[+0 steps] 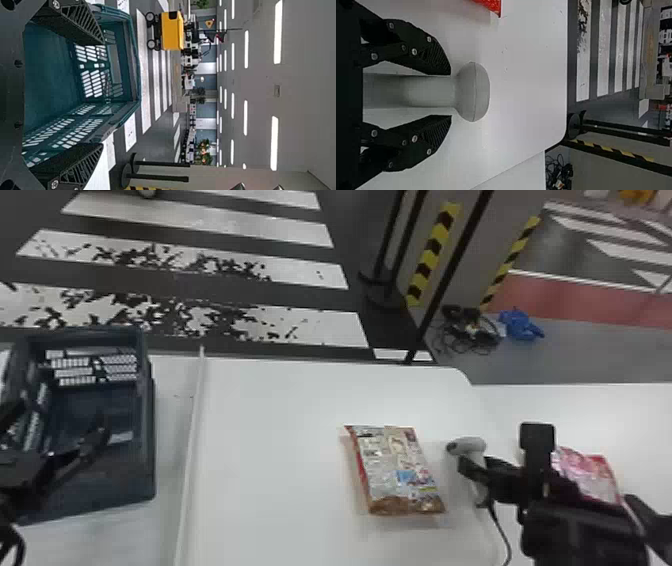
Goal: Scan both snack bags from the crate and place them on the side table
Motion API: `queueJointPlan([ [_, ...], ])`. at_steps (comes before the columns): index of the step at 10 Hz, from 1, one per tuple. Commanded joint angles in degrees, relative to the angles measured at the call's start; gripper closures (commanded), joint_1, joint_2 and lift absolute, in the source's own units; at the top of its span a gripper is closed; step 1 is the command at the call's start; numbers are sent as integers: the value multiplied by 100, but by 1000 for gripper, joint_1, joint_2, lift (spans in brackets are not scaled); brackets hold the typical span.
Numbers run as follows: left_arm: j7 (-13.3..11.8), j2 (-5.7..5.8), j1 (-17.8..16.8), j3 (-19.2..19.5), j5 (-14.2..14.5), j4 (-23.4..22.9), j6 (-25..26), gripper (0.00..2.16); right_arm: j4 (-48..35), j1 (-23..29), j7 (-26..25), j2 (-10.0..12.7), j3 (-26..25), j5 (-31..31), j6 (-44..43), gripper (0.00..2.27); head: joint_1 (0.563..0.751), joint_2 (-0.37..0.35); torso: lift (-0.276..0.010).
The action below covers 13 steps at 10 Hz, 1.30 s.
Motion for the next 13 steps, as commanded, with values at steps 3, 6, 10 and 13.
queueJointPlan([
  [3,0,0,0,9,0,-9,0,87,-396,81,-68,149,-237,-235,107,107,695,-283,-98],
  [6,0,9,9,0,-9,-18,0,87,-1477,379,240,211,-272,-991,1654,107,695,-289,-98],
  [10,-9,35,-9,-17,-35,-53,18,87,-2030,643,1172,176,-307,-2054,3359,107,695,-223,-98],
  [13,-9,44,0,-17,-35,-53,35,87,-1793,538,1277,79,-26,-1861,3359,107,695,-193,-98],
])
